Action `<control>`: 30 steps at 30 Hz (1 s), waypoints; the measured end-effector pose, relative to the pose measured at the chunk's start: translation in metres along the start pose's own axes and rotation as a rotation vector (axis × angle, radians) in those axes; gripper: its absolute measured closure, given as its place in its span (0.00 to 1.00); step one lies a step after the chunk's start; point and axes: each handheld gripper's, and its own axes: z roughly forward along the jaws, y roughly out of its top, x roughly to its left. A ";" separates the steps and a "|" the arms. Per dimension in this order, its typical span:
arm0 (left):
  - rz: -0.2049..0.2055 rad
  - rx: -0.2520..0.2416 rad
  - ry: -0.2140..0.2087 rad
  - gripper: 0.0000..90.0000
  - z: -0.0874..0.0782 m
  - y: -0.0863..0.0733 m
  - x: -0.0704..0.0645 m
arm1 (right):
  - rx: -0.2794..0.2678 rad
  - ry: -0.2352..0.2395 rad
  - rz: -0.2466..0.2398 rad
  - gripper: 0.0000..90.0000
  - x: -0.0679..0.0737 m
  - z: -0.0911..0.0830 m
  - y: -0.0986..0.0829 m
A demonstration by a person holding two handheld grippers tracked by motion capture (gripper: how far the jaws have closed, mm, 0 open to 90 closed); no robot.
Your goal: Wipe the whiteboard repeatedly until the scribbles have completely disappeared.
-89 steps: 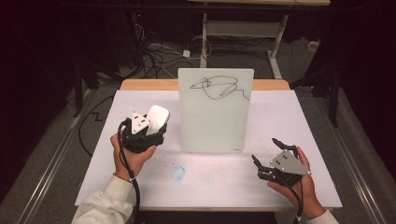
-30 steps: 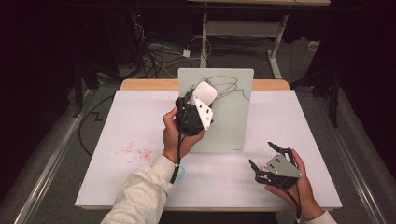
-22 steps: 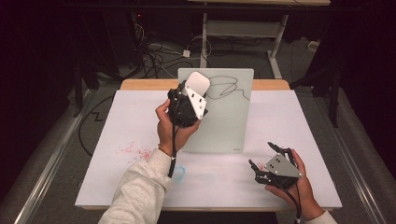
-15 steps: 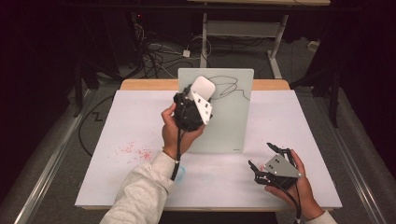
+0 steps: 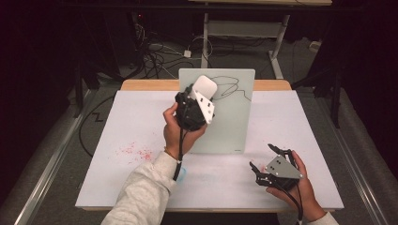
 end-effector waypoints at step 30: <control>0.011 -0.007 -0.013 0.32 0.002 0.002 -0.027 | 0.007 0.011 -0.012 0.21 0.001 -0.001 0.000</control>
